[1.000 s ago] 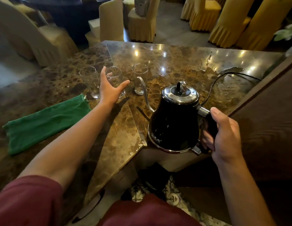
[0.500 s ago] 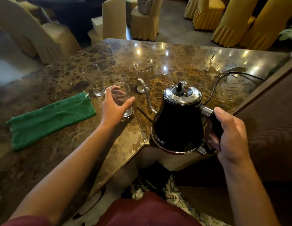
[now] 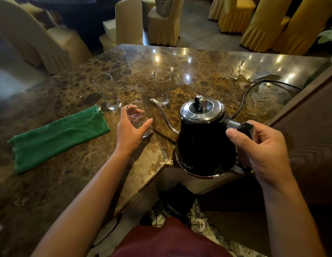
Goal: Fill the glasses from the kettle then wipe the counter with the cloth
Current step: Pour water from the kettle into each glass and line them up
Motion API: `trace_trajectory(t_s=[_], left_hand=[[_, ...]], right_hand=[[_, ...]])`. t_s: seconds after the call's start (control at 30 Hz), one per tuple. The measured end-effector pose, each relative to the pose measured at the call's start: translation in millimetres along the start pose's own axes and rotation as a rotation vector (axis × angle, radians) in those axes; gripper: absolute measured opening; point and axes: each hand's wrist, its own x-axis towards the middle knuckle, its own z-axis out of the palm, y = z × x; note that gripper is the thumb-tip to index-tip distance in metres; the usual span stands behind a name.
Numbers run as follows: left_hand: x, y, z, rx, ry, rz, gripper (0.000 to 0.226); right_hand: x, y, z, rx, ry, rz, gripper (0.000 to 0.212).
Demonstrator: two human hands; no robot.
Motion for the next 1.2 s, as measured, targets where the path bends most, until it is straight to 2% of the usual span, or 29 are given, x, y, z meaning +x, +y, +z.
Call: trace_trajectory(t_s=[0.07, 0.4, 0.53, 0.63, 0.77, 1.2], left_hand=[[0.3, -1.3, -0.2, -0.001, -0.009, -0.002, 0.063], [1.7, 0.5, -1.2, 0.044, -0.02, 0.016, 0.063], [0.8, 1.6, -0.5, 0.035, -0.024, 0.018, 0.062], [1.4, 0.4, 0.2, 0.015, -0.023, 0.009, 0.062], [1.3, -0.7, 0.0, 0.011, -0.024, 0.01, 0.062], [2.4, -0.9, 2.0, 0.01, -0.008, 0.016, 0.06]], right_hand=[[1.5, -3.3, -0.2, -0.075, -0.017, -0.015, 0.017], [12.5, -6.3, -0.9, -0.323, -0.062, -0.097, 0.025], [12.3, -9.4, 2.1, -0.44, -0.038, -0.166, 0.037], [9.1, -13.6, 5.5, -0.514, -0.048, -0.211, 0.035], [8.5, -20.9, 9.2, -0.551, -0.082, -0.192, 0.026], [7.5, -42.2, 23.4, -0.647, -0.125, -0.203, 0.033]])
